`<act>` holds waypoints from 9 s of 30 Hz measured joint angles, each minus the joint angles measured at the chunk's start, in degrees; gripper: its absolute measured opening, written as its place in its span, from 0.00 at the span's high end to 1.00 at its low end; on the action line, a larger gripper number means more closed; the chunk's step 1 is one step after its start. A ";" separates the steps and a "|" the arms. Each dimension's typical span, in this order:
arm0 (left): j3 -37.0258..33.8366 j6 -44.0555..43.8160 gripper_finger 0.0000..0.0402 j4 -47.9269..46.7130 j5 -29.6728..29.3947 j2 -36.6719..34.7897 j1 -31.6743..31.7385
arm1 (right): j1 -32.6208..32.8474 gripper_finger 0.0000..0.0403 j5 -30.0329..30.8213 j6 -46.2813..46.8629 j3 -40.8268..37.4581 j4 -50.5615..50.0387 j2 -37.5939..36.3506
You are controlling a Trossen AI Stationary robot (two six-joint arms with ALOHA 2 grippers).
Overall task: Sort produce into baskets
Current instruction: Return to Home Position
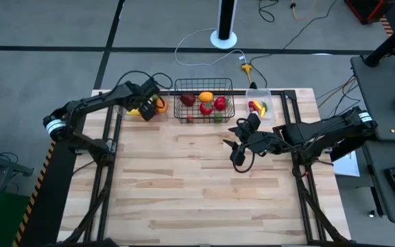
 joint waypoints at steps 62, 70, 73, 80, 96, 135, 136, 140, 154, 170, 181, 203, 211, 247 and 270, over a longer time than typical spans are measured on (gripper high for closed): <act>-39.90 -5.37 0.50 47.17 20.48 -71.52 -33.42 | -15.25 0.46 -35.50 -23.98 -51.21 54.36 -40.16; -46.61 -6.37 0.50 48.14 20.71 -81.25 -33.42 | -15.35 0.46 -35.50 -22.62 -57.47 58.89 -46.25; -47.70 -6.37 0.50 48.55 20.74 -82.31 -33.40 | -15.52 0.46 -35.48 -22.55 -58.60 58.88 -49.24; -52.62 -6.87 0.50 51.00 22.33 -82.30 -33.38 | -15.65 0.46 -35.50 -22.24 -64.23 60.04 -57.11; -58.55 2.08 0.58 55.72 27.95 -81.63 -33.33 | -15.93 0.46 -35.00 -28.27 -65.61 54.44 -65.42; -58.10 -1.42 0.59 54.83 26.39 -78.94 -33.33 | -15.87 0.46 -43.97 -23.18 -64.76 41.80 -64.54; -58.10 -1.42 0.59 54.83 26.39 -78.89 -33.33 | -15.87 0.46 -43.99 -22.51 -64.76 41.51 -64.56; -58.10 -1.42 0.59 54.94 26.39 -78.83 -33.33 | -15.87 0.46 -44.00 -22.26 -64.76 41.00 -64.54; -58.10 -1.43 0.59 54.90 26.39 -78.78 -33.33 | -15.87 0.46 -44.01 -22.26 -64.76 41.05 -64.56; -58.10 -1.42 0.59 54.88 26.39 -78.78 -33.33 | -15.87 0.46 -44.00 -22.26 -64.76 41.03 -64.57; -58.10 -1.41 0.59 54.86 26.39 -78.78 -33.33 | -15.87 0.46 -44.00 -22.26 -64.76 41.03 -64.57; -58.10 -1.41 0.59 54.86 26.39 -78.77 -33.33 | -15.87 0.46 -43.99 -22.26 -64.74 41.04 -64.57; -58.10 -1.41 0.59 54.86 26.39 -78.78 -33.33 | -15.85 0.46 -43.99 -22.26 -64.74 41.05 -64.57; -58.10 -1.41 0.59 54.86 26.38 -78.75 -33.33 | -15.86 0.46 -43.99 -22.26 -64.73 41.04 -64.56; -58.10 -1.41 0.59 54.88 26.37 -78.75 -33.34 | -15.85 0.46 -43.99 -22.26 -64.72 41.03 -64.57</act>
